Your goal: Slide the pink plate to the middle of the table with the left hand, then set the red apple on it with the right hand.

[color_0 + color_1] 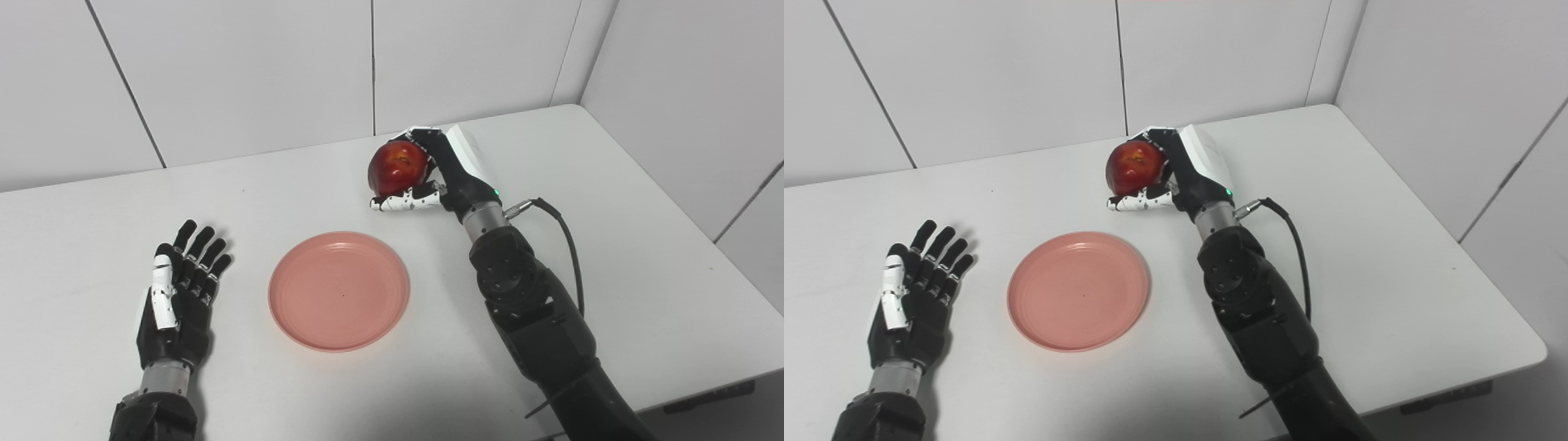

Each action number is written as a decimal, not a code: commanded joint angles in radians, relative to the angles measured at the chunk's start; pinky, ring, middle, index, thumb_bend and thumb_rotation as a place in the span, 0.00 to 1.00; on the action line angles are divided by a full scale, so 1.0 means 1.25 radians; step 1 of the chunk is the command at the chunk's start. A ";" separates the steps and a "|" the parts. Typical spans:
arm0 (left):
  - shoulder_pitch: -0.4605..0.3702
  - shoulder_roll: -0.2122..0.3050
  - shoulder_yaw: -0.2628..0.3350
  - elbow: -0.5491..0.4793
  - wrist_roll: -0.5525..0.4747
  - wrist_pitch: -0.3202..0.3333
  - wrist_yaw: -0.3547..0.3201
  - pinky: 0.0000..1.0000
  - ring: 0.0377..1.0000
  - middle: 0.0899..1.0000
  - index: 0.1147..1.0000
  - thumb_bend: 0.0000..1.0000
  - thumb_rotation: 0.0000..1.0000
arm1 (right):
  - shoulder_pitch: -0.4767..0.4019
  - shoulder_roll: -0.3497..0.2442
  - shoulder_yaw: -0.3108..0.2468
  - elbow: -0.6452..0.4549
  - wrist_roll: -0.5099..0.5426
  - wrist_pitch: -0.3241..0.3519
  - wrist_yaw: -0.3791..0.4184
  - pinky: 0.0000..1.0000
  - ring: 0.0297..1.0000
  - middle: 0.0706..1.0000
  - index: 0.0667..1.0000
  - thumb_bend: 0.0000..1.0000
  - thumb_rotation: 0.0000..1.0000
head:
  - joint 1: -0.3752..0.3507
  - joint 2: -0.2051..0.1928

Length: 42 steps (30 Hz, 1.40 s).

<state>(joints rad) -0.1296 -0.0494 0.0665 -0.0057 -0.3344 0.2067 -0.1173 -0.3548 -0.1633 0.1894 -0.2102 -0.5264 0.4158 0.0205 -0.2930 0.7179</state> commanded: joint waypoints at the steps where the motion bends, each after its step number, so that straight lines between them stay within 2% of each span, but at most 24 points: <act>1: 0.013 -0.007 -0.009 -0.001 0.018 0.025 0.018 0.90 0.89 0.89 0.88 0.38 1.00 | -0.037 0.009 0.008 -0.024 -0.013 -0.033 -0.007 0.38 0.44 0.47 0.45 0.52 0.13 | 0.011 0.002; 8: 0.020 -0.021 -0.021 -0.026 0.035 0.037 0.040 0.89 0.88 0.89 0.87 0.38 1.00 | -0.027 0.048 0.047 -0.015 -0.015 -0.043 -0.003 0.38 0.43 0.47 0.45 0.52 0.13 | 0.060 0.009; 14: 0.023 -0.032 -0.033 -0.030 0.045 0.031 0.048 0.89 0.88 0.89 0.88 0.38 1.00 | -0.018 0.060 0.072 -0.004 -0.012 -0.049 0.007 0.39 0.44 0.48 0.45 0.52 0.13 | 0.115 0.018; 19: 0.024 -0.040 -0.041 -0.035 0.060 0.029 0.056 0.88 0.87 0.88 0.87 0.38 1.00 | -0.009 0.066 0.080 0.011 0.007 -0.069 0.012 0.37 0.42 0.46 0.45 0.51 0.13 | 0.126 0.022; 42: 0.021 -0.055 -0.045 -0.044 0.086 0.026 0.070 0.88 0.87 0.87 0.87 0.38 1.00 | 0.058 0.074 0.110 0.051 0.004 -0.074 0.019 0.39 0.44 0.46 0.45 0.51 0.13 | 0.158 0.035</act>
<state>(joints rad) -0.1030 -0.1104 0.0136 -0.0553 -0.2304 0.2246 -0.0364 -0.2577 -0.0772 0.3271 -0.1310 -0.5200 0.3868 0.0565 -0.0966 0.7609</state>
